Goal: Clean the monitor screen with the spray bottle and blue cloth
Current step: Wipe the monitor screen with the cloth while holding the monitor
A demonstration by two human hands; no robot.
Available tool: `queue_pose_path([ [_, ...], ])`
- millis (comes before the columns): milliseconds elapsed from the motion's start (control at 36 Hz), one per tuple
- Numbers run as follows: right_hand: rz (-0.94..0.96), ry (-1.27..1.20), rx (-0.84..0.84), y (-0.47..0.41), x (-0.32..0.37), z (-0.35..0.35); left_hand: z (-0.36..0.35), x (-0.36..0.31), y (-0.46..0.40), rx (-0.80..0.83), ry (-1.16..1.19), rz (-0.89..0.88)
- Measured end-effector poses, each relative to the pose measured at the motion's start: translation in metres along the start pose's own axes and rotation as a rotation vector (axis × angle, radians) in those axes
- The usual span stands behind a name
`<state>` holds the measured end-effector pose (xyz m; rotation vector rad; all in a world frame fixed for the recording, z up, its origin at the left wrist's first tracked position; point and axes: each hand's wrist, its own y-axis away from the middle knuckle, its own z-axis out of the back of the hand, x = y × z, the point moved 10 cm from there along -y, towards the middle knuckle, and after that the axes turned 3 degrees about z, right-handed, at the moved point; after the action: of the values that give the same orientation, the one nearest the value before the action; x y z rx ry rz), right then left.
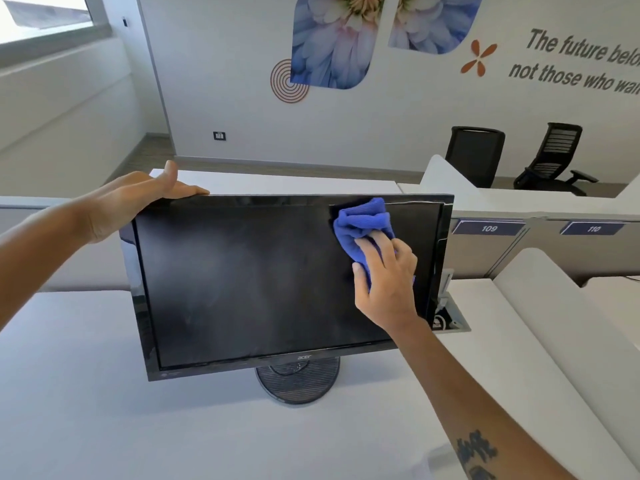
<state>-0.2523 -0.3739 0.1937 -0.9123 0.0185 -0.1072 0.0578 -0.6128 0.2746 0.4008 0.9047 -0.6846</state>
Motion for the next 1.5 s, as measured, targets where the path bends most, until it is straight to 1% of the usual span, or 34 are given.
queue_pose_path([
  [83,0.098,0.036,-0.001,-0.017,0.001,0.003,-0.001,0.000,0.001,0.005,0.011,-0.011],
  [139,0.101,0.076,-0.017,-0.028,-0.009,0.010,-0.001,0.000,0.000,0.004,0.005,-0.006],
  [194,0.000,0.122,-0.047,-0.035,-0.030,0.020,-0.001,0.000,-0.001,0.003,-0.001,-0.003],
  [306,-0.366,0.106,-0.104,-0.016,-0.084,0.039,0.001,-0.001,0.000,0.002,-0.003,-0.005],
  [361,-0.505,0.095,-0.114,0.003,-0.098,0.043,0.000,-0.002,0.001,0.011,-0.014,0.004],
  [528,-0.627,0.045,-0.063,0.059,-0.092,0.034,-0.002,-0.004,-0.002,0.018,-0.023,0.010],
  [639,-0.763,0.032,-0.011,0.105,-0.084,0.027,0.002,0.001,-0.005,-0.005,-0.074,0.041],
  [833,-1.004,-0.008,0.055,0.184,-0.079,0.014,0.009,0.023,-0.017,-0.014,-0.080,0.063],
  [889,-1.039,-0.028,0.056,0.195,-0.079,0.012,0.010,0.027,-0.020,-0.015,-0.085,0.065],
  [972,-1.082,-0.113,-0.003,0.195,-0.080,0.011,0.011,0.030,-0.021,-0.029,-0.061,0.072],
  [1056,-1.045,-0.158,-0.063,0.172,-0.078,0.015,0.012,0.032,-0.018,-0.044,-0.027,0.084],
  [1167,-0.809,-0.171,-0.151,0.102,-0.074,0.026,0.008,0.027,-0.014,-0.015,-0.017,0.066],
  [1306,-0.640,-0.106,-0.288,0.018,-0.068,0.043,0.007,0.022,-0.016,-0.004,-0.019,0.060],
  [1389,-0.624,-0.106,-0.333,-0.006,-0.057,0.041,0.006,0.022,-0.015,-0.003,0.000,0.047],
  [1500,-0.610,-0.075,-0.312,-0.019,-0.031,0.028,0.005,0.021,-0.013,-0.005,0.011,0.057],
])
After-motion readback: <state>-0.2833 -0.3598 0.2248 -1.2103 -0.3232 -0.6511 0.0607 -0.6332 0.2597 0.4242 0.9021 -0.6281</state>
